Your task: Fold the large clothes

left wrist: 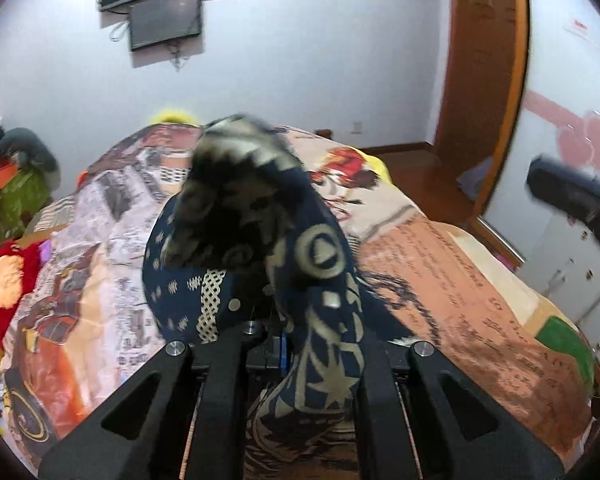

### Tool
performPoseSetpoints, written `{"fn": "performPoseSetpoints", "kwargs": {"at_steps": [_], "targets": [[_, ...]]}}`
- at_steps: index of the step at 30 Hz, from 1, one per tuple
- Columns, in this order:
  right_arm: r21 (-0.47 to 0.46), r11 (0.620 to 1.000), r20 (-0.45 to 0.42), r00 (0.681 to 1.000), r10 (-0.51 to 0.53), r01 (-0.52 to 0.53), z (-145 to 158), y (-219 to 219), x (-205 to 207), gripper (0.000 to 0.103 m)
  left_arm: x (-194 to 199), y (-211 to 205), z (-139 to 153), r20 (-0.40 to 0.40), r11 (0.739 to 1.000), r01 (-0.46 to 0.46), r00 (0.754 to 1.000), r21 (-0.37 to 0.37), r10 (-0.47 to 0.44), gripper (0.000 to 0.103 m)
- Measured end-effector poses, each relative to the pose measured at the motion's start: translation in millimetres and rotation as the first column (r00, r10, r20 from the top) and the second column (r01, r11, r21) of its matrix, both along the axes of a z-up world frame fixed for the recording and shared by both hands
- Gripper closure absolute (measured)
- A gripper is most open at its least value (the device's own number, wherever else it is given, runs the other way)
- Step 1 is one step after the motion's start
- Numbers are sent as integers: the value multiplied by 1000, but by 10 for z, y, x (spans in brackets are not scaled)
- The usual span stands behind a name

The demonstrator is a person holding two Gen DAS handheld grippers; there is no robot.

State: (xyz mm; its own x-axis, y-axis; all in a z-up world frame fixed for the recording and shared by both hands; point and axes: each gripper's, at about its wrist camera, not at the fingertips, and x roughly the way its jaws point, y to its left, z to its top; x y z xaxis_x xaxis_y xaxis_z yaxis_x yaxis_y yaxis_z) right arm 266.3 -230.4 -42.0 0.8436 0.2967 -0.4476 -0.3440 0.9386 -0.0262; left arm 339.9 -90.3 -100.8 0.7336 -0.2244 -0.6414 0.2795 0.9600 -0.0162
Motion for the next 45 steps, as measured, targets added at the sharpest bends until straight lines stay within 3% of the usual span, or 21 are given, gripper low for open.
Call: {"fn": "performPoseSetpoints", "kwargs": {"at_steps": [8, 12, 15, 18, 20, 21, 22, 24, 29, 31, 34, 38, 42, 45], "targets": [[52, 995, 61, 995, -85, 82, 268, -360, -378, 99, -23, -358, -200, -137, 990, 128, 981, -58, -135, 96], [82, 990, 81, 990, -118, 112, 323, -537, -471, 99, -8, -431, -431, -258, 975, 182, 943, -129, -210, 96], [111, 987, 86, 988, -125, 115, 341, -614, -528, 99, -93, -513, -576, -296, 972, 216, 926, -93, -234, 96], [135, 984, 95, 987, -127, 114, 322, -607, -527, 97, -201, -567, -552, -281, 972, 231, 931, -33, -231, 96], [165, 980, 103, 986, -132, 113, 322, -595, -558, 69, -255, -561, -522, -262, 974, 228, 939, -4, -222, 94], [194, 975, 116, 985, -129, 105, 330, -593, -588, 27, -288, -549, -491, -251, 975, 222, 944, 8, -213, 92], [220, 972, 138, 984, -117, 85, 337, -583, -598, 6, -317, -532, -482, -247, 976, 218, 946, 15, -208, 90], [250, 968, 204, 977, -62, 9, 376, -521, -684, 6, -363, -466, -427, -245, 978, 208, 948, 5, -201, 88], [195, 981, 210, 977, -39, -3, 398, -315, -641, 6, -410, -210, -318, -236, 984, 169, 955, -57, -178, 83], [211, 978, 183, 983, -29, -10, 393, -285, -578, 5, -482, -69, -244, -238, 980, 159, 954, -120, -184, 76], [233, 972, 141, 990, -29, -4, 383, -272, -452, 5, -567, 76, -114, -218, 957, 178, 949, -227, -228, 56], [243, 970, 69, 997, -20, 3, 360, -212, -230, 5, -675, 145, 30, -185, 962, 177, 959, -207, -216, 56], [244, 970, -36, 999, 25, -16, 261, -100, 19, 5, -724, 397, 152, -163, 968, 114, 975, -222, -153, 55], [218, 976, -140, 988, 57, -25, 105, 38, 249, 5, -691, 586, 178, -144, 988, 35, 988, -151, -57, 51]]}}
